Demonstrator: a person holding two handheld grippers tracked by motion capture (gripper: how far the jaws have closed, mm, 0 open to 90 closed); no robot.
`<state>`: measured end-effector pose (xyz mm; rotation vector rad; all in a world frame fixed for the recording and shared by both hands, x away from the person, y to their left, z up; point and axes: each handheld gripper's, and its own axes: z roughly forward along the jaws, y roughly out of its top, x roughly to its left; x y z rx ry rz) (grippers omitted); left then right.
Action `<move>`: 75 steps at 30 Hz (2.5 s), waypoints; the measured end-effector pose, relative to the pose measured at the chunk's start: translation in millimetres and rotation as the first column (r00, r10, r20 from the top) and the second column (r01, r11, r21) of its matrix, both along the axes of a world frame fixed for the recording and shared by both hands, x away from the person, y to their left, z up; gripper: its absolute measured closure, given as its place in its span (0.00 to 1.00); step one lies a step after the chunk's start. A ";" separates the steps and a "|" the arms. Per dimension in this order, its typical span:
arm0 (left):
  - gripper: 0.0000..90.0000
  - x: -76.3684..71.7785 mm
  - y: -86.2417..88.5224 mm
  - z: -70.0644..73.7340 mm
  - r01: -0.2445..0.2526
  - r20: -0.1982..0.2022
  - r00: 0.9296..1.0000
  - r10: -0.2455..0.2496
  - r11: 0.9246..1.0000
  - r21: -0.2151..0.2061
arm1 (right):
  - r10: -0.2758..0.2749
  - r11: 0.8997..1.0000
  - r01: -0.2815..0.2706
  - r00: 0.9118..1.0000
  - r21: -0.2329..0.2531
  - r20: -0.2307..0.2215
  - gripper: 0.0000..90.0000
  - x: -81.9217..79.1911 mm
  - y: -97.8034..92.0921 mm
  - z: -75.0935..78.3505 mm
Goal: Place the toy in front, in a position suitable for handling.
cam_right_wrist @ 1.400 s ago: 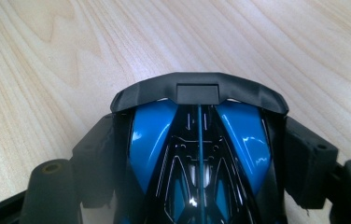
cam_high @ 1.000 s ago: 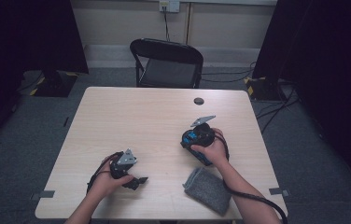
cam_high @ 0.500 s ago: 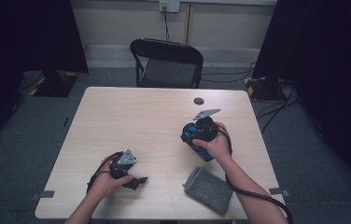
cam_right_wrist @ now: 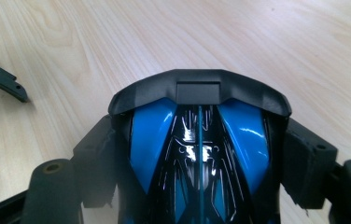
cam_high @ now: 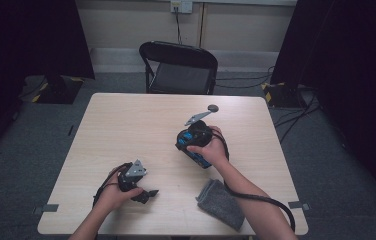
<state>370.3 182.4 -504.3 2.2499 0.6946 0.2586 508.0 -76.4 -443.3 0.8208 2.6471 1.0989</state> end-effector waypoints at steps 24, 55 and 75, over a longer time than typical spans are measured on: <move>0.06 0.1 0.0 0.0 0.000 0.000 1.000 0.000 1.000 0.000 | 0.027 0.994 -0.031 0.999 -0.106 -0.044 0.28 16.4 27.3 -39.6; 0.06 0.0 0.0 0.0 0.000 0.000 1.000 0.000 1.000 0.000 | 0.056 0.998 -0.057 0.998 -0.038 -0.012 0.20 6.9 -7.6 -18.6; 0.05 -0.5 -0.8 -0.2 -0.003 0.002 1.000 0.003 1.000 0.002 | 0.059 0.998 -0.059 0.998 -0.016 -0.001 0.20 -32.8 -69.3 -26.5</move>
